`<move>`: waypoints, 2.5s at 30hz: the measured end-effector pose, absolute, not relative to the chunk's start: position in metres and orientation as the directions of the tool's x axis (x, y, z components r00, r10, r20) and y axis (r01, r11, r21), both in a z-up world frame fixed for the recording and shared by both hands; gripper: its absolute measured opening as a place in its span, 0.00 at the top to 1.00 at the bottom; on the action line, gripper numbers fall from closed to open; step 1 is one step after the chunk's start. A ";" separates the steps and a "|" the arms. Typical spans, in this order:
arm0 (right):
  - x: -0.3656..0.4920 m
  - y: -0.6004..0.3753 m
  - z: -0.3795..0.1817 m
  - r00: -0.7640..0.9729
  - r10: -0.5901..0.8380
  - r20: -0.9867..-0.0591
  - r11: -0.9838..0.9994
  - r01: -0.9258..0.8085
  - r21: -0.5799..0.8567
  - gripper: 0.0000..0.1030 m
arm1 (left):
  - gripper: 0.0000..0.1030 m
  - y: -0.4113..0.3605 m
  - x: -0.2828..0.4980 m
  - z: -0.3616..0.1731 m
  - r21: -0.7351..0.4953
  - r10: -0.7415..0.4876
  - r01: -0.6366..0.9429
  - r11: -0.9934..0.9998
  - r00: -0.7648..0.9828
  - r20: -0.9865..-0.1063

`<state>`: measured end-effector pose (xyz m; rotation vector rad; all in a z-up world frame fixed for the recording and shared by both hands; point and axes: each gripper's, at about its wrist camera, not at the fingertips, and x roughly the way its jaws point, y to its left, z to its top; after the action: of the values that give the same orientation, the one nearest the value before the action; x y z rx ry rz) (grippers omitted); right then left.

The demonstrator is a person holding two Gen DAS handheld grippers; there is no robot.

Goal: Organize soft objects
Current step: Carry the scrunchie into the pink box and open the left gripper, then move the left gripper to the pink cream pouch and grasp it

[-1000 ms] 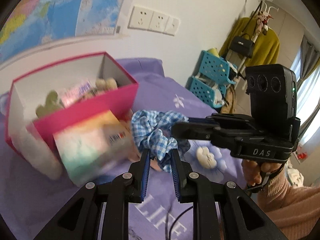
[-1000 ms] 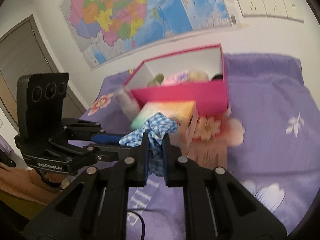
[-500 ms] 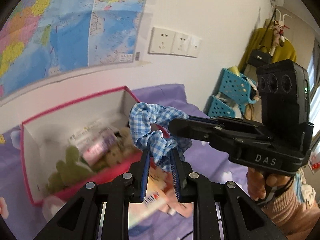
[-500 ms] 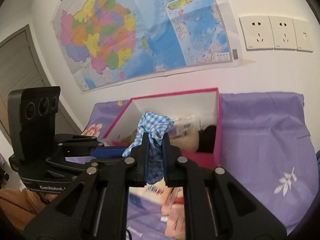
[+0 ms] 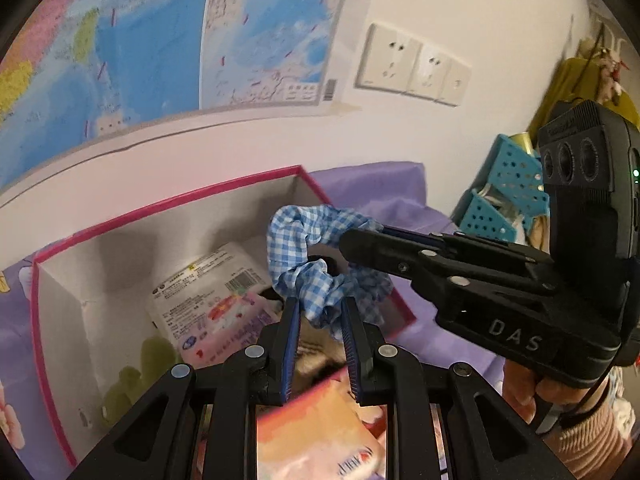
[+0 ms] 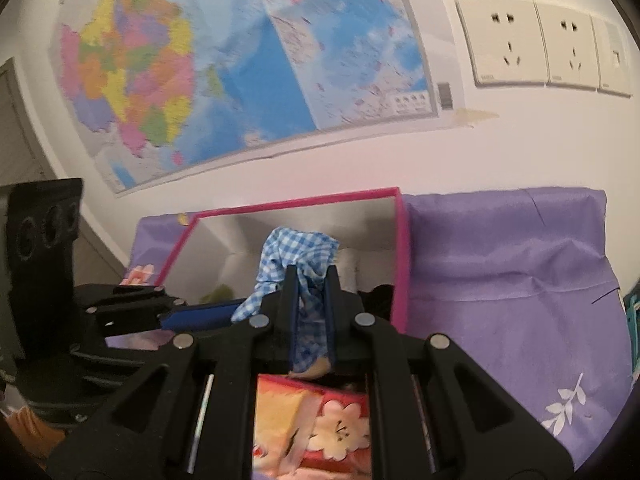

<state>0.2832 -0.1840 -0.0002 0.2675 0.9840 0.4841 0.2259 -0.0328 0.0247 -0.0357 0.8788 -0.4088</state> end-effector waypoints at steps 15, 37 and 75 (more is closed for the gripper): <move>0.269 -0.199 0.000 0.506 0.424 -0.751 0.906 -0.228 0.357 0.71 | 0.65 -0.018 0.208 0.025 -0.187 -0.332 0.289 0.939 0.614 -0.717; 0.153 -0.231 -0.038 0.321 0.488 -0.811 0.872 -0.217 0.439 0.60 | 0.63 -0.038 0.084 0.003 -0.230 -0.506 0.520 0.823 0.485 -0.713; 0.083 -0.213 -0.064 0.225 0.533 -0.816 0.837 -0.279 0.470 0.74 | 0.65 -0.065 0.099 -0.088 -0.306 -0.450 0.403 0.863 0.337 -0.827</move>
<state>0.0830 -0.2129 -0.0638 0.2434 1.2225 0.5679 0.0991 -0.0647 -0.0879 -0.0494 1.0945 -0.5561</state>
